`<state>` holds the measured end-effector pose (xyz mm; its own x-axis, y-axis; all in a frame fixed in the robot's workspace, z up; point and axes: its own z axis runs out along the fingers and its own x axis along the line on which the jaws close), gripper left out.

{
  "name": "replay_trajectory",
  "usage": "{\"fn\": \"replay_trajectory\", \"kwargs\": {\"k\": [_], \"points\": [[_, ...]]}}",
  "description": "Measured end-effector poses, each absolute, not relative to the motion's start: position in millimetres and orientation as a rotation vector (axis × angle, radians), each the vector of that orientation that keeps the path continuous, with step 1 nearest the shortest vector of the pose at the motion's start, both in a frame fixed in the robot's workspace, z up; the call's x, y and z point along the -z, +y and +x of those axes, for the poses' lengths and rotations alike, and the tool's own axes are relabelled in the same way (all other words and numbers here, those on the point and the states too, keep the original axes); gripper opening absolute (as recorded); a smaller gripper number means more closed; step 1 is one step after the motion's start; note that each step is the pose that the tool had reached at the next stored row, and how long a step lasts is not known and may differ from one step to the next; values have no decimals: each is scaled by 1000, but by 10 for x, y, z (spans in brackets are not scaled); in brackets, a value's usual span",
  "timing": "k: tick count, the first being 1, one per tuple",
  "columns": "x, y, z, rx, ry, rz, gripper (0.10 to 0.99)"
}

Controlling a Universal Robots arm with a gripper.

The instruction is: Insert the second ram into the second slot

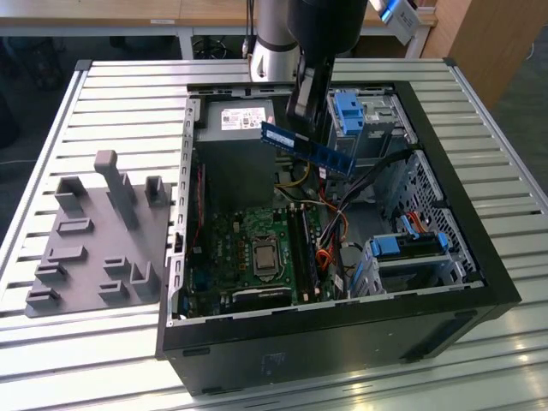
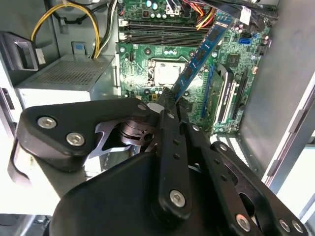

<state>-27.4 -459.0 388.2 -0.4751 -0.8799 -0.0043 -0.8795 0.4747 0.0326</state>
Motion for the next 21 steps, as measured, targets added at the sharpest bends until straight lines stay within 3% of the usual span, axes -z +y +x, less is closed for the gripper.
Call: {"fn": "replay_trajectory", "kwargs": {"k": [21], "points": [[-3882,-4590,-274,48,-2816,1368,137]]}}
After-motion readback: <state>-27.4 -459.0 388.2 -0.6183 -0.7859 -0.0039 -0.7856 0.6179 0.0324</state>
